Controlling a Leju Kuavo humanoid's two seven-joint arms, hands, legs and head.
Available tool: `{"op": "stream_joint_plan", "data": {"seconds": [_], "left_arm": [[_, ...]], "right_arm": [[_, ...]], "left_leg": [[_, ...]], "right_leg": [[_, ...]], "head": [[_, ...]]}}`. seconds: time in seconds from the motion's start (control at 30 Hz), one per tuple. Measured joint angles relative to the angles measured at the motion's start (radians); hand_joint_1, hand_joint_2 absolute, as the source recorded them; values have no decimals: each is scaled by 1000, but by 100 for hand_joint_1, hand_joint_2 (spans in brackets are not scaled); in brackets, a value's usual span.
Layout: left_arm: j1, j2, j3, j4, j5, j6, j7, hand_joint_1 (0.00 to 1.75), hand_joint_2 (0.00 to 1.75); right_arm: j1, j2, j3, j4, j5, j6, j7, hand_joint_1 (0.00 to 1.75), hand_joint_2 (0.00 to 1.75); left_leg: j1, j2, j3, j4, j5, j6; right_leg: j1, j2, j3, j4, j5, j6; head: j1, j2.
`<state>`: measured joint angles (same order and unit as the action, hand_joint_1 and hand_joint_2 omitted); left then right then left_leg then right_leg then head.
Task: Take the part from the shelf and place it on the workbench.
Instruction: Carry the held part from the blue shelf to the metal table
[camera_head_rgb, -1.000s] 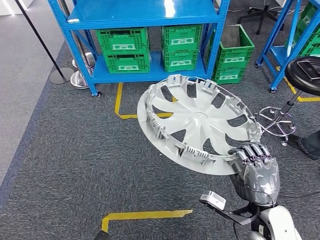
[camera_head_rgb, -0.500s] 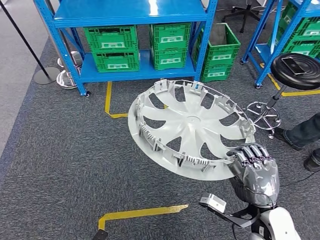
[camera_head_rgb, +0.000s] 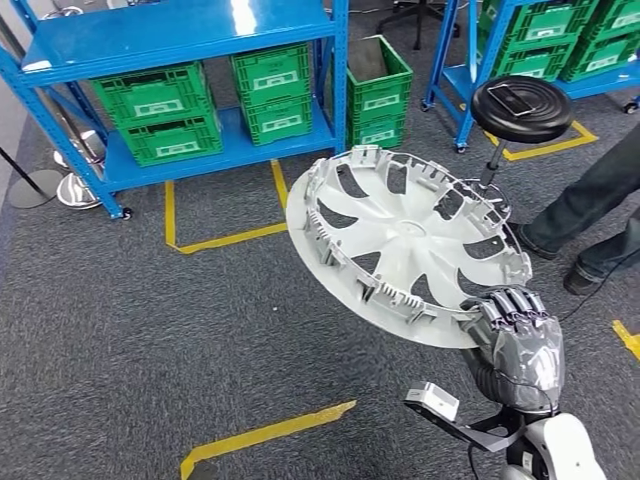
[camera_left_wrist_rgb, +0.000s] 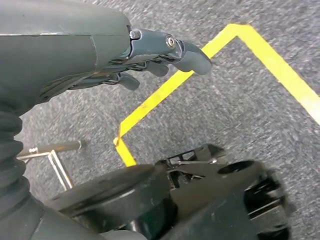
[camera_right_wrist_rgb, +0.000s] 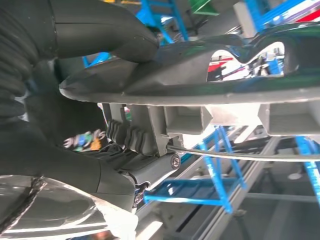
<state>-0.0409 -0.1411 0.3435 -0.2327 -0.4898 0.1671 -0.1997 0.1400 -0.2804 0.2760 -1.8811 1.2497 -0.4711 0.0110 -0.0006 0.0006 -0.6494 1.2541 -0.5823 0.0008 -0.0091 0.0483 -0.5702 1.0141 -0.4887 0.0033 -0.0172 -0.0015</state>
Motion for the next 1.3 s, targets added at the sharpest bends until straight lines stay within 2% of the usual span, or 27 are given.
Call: {"op": "stream_joint_plan", "data": {"seconds": [0.07, 0.1, 0.13, 0.2, 0.23, 0.3, 0.37, 0.4, 0.43, 0.47, 0.5, 0.57, 0.63, 0.67, 0.73, 0.8, 0.87, 0.9, 0.93, 0.97, 1.0, 1.03, 1.1, 1.17, 1.23, 1.27, 1.3], "left_arm": [[-1, 1, 2, 0, 0, 0, 0, 0, 175], [-2, 2, 3, 0, 0, 0, 0, 0, 175], [-2, 2, 4, 0, 0, 0, 0, 0, 175], [-4, 2, 5, -1, -1, 0, 0, 0, 175], [-6, 1, 5, -1, -2, 0, 0, 0, 175], [-10, 0, 5, -2, -3, -1, 0, 0, 175], [-9, 0, 6, -2, -3, -1, 0, 0, 175], [-7, 0, 6, -2, -3, -2, 0, 0, 175], [-6, -1, 6, -2, -3, -2, 0, 0, 175], [-5, -1, 6, -2, -3, -2, 0, 0, 175], [-6, -2, 6, -2, -3, -2, 0, 0, 175], [-8, -3, 6, -2, -3, -2, 0, 0, 175], [-9, -4, 6, -2, -4, -2, 0, 0, 175], [-9, -4, 6, -2, -4, -2, 0, 0, 175], [-10, -3, 6, -2, -5, -2, 0, 0, 175], [-12, -3, 6, -2, -5, -2, 0, 0, 175], [-11, -3, 6, -2, -6, -2, 0, 0, 175], [-9, -3, 6, -2, -6, -3, 0, 0, 175], [-7, -3, 6, -2, -6, -3, 0, 0, 175], [-5, -3, 6, -2, -6, -3, 0, 0, 175], [-4, -3, 6, -2, -6, -3, 0, 0, 175], [-5, -2, 6, -2, -6, -3, 0, 0, 175], [-5, -1, 7, -2, -6, -3, 0, 0, 175], [-5, 1, 7, -2, -9, -3, -1, 0, 175], [-6, 0, 7, -2, -12, -4, -1, 0, 175], [-6, 0, 7, -3, -14, -4, -2, 0, 175], [-6, 0, 8, -3, -14, -5, -2, 0, 175]], "right_arm": [[-1, 0, 0, 0, 0, 0, -1, 175, 175], [-3, 0, 0, 0, -1, 0, -2, 175, 175], [-4, 0, -1, 0, -1, 0, -3, 175, 175], [-5, 0, -1, 0, -2, 0, -4, 175, 175], [-4, 0, -1, 0, -2, 0, -5, 175, 175], [-6, -1, -2, 0, -2, -1, -6, 175, 175], [-12, -3, -2, 0, -3, -1, -6, 175, 175], [-13, -3, -2, 0, -3, -1, -6, 175, 175], [-13, -3, -2, 1, -3, -1, -7, 175, 175], [-13, -3, -1, 1, -2, -1, -8, 175, 175], [-13, -3, -1, 1, -2, -1, -9, 175, 175], [-16, -3, -1, 0, -2, -1, -12, 175, 175], [-21, -3, 0, 0, -2, -1, -13, 175, 175], [-23, -3, 0, 0, -2, -1, -14, 175, 175], [-22, -3, 0, 0, -2, -2, -14, 175, 175], [-24, -3, 1, -1, -3, -1, -15, 175, 175], [-27, -3, 2, -1, -5, -1, -16, 175, 175], [-29, -3, 2, -1, -6, 0, -17, 175, 175], [-30, -3, 2, -1, -8, 0, -17, 175, 175], [-30, -3, 2, -1, -9, 0, -17, 175, 175], [-30, -3, 3, -1, -9, 0, -17, 175, 175], [-30, -3, 3, -1, -10, 0, -18, 175, 175], [-33, -3, 4, -2, -10, 0, -18, 175, 175], [-37, -3, 5, -2, -13, 1, -18, 175, 175], [-37, -3, 5, -2, -16, 2, -17, 175, 175], [-36, -4, 5, -2, -18, 3, -17, 175, 175], [-36, -4, 5, -2, -20, 4, -17, 175, 175]], "left_leg": [[-1, -38, 55, -130, 74, 17], [-1, -56, 75, -179, 96, 24], [-2, -69, 86, -207, 104, 28], [-4, -59, 90, -225, 102, 30], [-2, -46, 94, -237, 103, 30], [4, -23, 103, -263, 108, 33], [4, 1, 103, -270, 113, 37], [4, 14, 102, -269, 113, 37], [4, 27, 102, -268, 113, 37], [4, 40, 103, -268, 112, 36], [4, 51, 103, -267, 111, 35], [3, 70, 103, -262, 106, 27], [-3, 88, 102, -253, 100, 17], [-6, 96, 102, -249, 99, 13], [-5, 109, 103, -246, 94, 5], [1, 70, 90, -206, 59, -7], [4, 19, 44, -89, -13, -12], [5, 10, 16, -20, -44, -12], [4, 8, -5, 31, -61, -10], [4, 6, -11, 48, -56, -8], [4, 2, 2, 22, -31, -3], [4, -8, 30, -38, 8, 3], [5, -55, 89, -170, 70, 18], [6, -85, 113, -229, 80, 22], [6, -68, 114, -242, 81, 22], [8, -55, 115, -249, 86, 23], [10, -42, 116, -256, 91, 26]], "right_leg": [[1, 25, 1, 1, 1, 1], [1, 37, -2, 2, 3, 3], [-2, 48, -6, 2, 5, 7], [-5, 68, -17, 0, 13, 20], [-5, 67, -24, 1, 13, 26], [-2, 27, -50, 38, -14, 36], [-2, -25, -103, 150, -73, 44], [-4, -36, -131, 212, -96, 48], [-6, -42, -149, 252, -105, 52], [-8, -46, -150, 258, -96, 55], [-10, -52, -131, 223, -70, 57], [-9, -89, -56, 88, -12, 59], [-4, -116, -10, 2, 8, 47], [-1, -115, -7, -6, 4, 40], [-2, -93, -12, -5, 8, 25], [-5, -72, -15, -6, 14, 12], [-6, -51, -19, -6, 18, 3], [-5, -39, -21, -6, 20, 0], [-4, -26, -22, -5, 21, -1], [-3, -12, -23, -5, 23, -2], [-2, 2, -23, -5, 24, -2], [-1, 16, -23, -4, 25, -1], [0, 42, -24, -2, 27, 3], [-3, 64, -34, 0, 33, 13], [-6, 86, -45, -4, 43, 28], [-6, 79, -51, -2, 42, 34], [-4, 56, -62, 13, 30, 39]], "head": [[1, 0], [1, 0], [2, 0], [0, 0], [0, 0], [8, 0], [15, 0], [15, 0], [15, 0], [15, 0], [15, 0], [16, 0], [16, 0], [16, 0], [14, 0], [13, 0], [12, 0], [12, 0], [12, 0], [12, 0], [12, 0], [12, 0], [13, 0], [12, 0], [10, 0], [11, 0], [14, 0]]}}
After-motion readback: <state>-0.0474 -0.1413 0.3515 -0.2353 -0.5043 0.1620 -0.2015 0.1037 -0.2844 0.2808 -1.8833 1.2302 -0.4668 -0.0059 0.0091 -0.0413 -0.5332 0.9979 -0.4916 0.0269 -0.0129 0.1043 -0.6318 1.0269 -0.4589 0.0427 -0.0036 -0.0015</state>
